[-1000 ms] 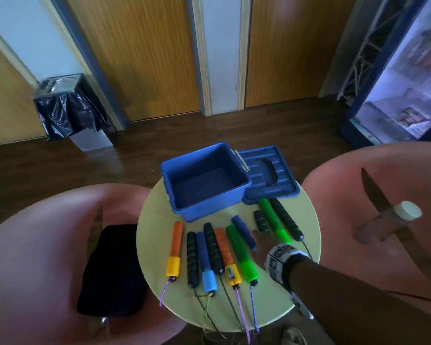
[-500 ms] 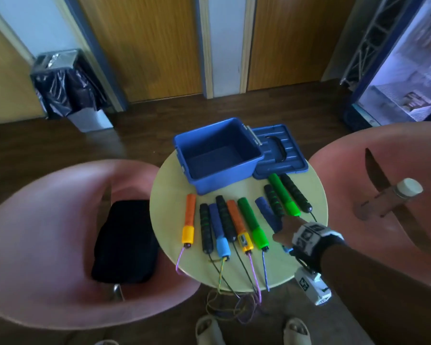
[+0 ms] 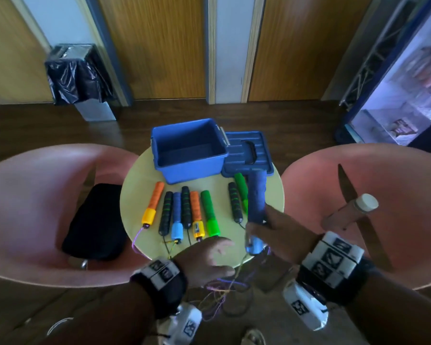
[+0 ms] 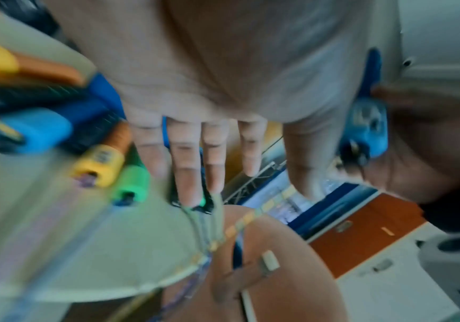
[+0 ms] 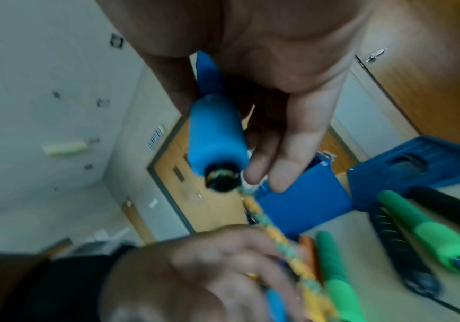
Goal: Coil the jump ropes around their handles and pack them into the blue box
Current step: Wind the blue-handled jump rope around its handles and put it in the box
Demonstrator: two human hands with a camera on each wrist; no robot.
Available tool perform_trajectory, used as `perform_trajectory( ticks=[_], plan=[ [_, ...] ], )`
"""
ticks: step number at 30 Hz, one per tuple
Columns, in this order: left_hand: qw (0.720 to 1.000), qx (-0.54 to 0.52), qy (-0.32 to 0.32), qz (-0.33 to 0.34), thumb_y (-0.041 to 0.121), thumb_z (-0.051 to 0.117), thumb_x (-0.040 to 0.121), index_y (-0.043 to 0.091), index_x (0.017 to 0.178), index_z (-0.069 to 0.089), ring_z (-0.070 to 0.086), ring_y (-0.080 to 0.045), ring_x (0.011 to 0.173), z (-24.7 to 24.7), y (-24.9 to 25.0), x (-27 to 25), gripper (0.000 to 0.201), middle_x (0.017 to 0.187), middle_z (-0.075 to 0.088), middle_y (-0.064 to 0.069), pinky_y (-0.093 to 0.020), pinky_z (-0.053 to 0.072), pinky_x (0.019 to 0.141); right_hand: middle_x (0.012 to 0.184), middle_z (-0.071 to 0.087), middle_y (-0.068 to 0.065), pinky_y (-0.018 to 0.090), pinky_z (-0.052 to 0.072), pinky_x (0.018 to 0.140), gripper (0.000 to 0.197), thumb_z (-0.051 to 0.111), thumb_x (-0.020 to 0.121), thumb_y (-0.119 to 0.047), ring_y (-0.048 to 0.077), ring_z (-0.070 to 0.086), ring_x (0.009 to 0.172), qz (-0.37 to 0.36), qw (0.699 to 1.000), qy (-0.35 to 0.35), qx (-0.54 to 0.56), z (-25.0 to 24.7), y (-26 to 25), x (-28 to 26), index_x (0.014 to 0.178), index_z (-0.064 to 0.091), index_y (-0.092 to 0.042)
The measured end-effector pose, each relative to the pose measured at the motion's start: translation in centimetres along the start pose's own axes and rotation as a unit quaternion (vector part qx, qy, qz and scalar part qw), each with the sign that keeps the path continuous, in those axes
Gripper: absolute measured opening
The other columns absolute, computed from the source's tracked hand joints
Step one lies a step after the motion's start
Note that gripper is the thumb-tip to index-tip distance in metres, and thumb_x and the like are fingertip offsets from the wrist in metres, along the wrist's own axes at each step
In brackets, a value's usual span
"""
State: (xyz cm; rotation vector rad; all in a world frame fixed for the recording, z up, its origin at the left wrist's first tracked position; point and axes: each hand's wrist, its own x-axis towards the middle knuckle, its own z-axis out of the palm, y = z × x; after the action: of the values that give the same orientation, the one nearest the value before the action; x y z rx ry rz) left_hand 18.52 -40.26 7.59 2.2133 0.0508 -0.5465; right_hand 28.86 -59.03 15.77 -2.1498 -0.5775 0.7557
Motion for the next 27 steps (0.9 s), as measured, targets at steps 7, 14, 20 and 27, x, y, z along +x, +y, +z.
perform_trajectory(
  ticks=[7,14,20,27],
  plan=[
    [0.996,0.040,-0.067,-0.052,0.043,0.061,0.092,0.021,0.102,0.070,0.063,-0.014,0.092,6.5,3.0,2.2,0.026,0.100,0.070,0.002,-0.024,0.046,0.084,0.069,0.057,0.017,0.049,0.053,0.063,0.004,0.045,0.098,-0.009,0.036,0.060,0.056,-0.040,0.892,0.102,0.438,-6.6,-0.5,-3.8,0.095,0.048,-0.009],
    [0.976,-0.029,0.024,-0.214,0.020,0.058,0.097,0.026,0.065,0.052,0.050,0.006,0.048,8.4,-7.6,-4.3,0.034,0.045,0.055,0.019,-0.019,0.036,0.061,0.056,0.051,0.018,0.029,0.041,0.040,0.028,0.076,0.072,-0.001,0.029,0.047,0.042,-0.007,0.966,0.078,0.245,-11.8,4.2,-7.6,0.082,0.050,0.000],
    [0.985,-0.029,0.139,-0.101,0.058,0.046,0.086,0.014,0.079,0.060,0.052,-0.002,0.065,4.6,-1.7,-4.4,0.046,0.070,0.058,0.003,-0.030,0.043,0.069,0.056,0.063,-0.006,0.027,0.041,0.041,0.035,0.062,0.087,0.010,0.018,0.050,0.040,0.014,0.992,-0.092,0.089,-5.9,3.8,-6.1,0.115,0.056,-0.012],
    [0.979,-0.070,0.183,0.046,0.042,0.050,0.090,0.028,0.076,0.062,0.061,-0.016,0.068,0.8,7.0,-3.1,0.023,0.075,0.066,-0.002,-0.035,0.049,0.067,0.059,0.060,-0.008,0.025,0.045,0.047,0.025,0.065,0.088,-0.001,0.015,0.054,0.043,-0.009,0.979,-0.196,0.061,-0.6,0.4,-2.9,0.100,0.056,-0.021]
  ],
)
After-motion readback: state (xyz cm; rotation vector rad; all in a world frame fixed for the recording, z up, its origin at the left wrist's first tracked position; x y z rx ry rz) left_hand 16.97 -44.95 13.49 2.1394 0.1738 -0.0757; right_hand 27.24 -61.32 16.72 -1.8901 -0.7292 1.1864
